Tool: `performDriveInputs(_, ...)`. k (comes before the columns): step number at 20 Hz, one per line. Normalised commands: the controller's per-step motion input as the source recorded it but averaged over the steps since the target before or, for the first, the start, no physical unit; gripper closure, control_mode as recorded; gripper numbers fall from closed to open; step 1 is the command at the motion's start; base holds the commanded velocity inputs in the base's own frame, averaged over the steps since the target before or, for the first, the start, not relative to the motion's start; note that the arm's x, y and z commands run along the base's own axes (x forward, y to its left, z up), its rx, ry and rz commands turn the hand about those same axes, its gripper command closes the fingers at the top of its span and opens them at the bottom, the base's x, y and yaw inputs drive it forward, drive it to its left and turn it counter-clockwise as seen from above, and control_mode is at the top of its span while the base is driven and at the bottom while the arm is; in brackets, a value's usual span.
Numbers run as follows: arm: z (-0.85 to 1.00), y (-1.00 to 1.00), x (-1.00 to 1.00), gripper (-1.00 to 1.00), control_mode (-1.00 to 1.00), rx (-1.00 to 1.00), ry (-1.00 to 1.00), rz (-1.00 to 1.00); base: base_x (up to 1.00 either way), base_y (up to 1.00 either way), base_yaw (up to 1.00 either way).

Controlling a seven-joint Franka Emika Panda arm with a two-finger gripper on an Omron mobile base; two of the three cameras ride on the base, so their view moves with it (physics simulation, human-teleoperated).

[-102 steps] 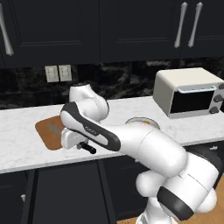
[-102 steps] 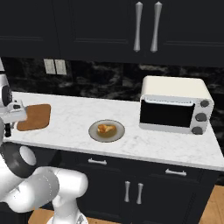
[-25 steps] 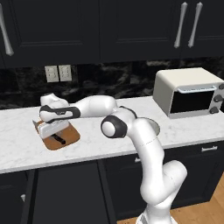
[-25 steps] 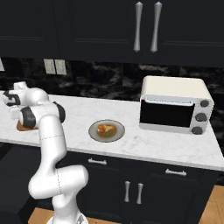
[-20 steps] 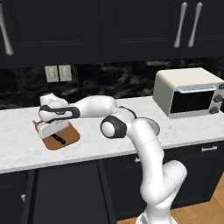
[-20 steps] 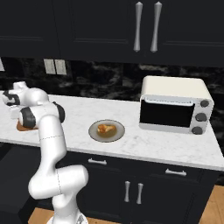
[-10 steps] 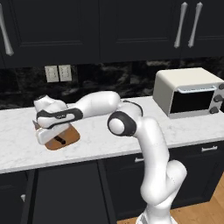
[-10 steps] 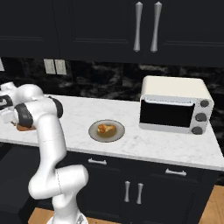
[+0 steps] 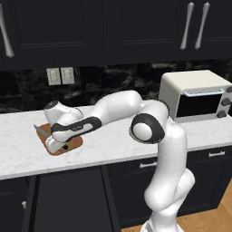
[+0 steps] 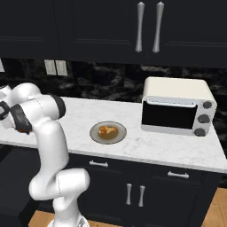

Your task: Pick up the knife from the drawer and place it on the cutting board. Then place the meat from the plate to the cutting board.

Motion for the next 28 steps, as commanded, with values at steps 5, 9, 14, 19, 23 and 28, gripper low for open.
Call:
performDriveInputs(5,0.38,-0.72,0.00,-1.00,-1.00,0.02,0.01,0.00,0.00,0.00,0.00)
performDriveInputs(9,0.18,-0.78,0.09,-1.00,-1.00,0.00,0.10,-0.04,0.00,0.00,0.00)
performDriveInputs(14,0.02,-0.80,0.00,-1.00,-1.00,0.00,0.08,-0.04,0.00,0.00,0.00)
performDriveInputs(19,0.07,-0.60,0.12,-1.00,-1.00,0.00,0.10,-0.07,0.00,0.00,0.00)
performDriveInputs(23,0.16,-0.59,0.29,-1.00,-1.00,-0.01,0.18,-0.15,0.00,0.00,0.00)
performDriveInputs(28,0.06,-0.49,0.48,-1.00,-1.00,-0.05,0.16,-0.25,0.00,0.00,0.00)
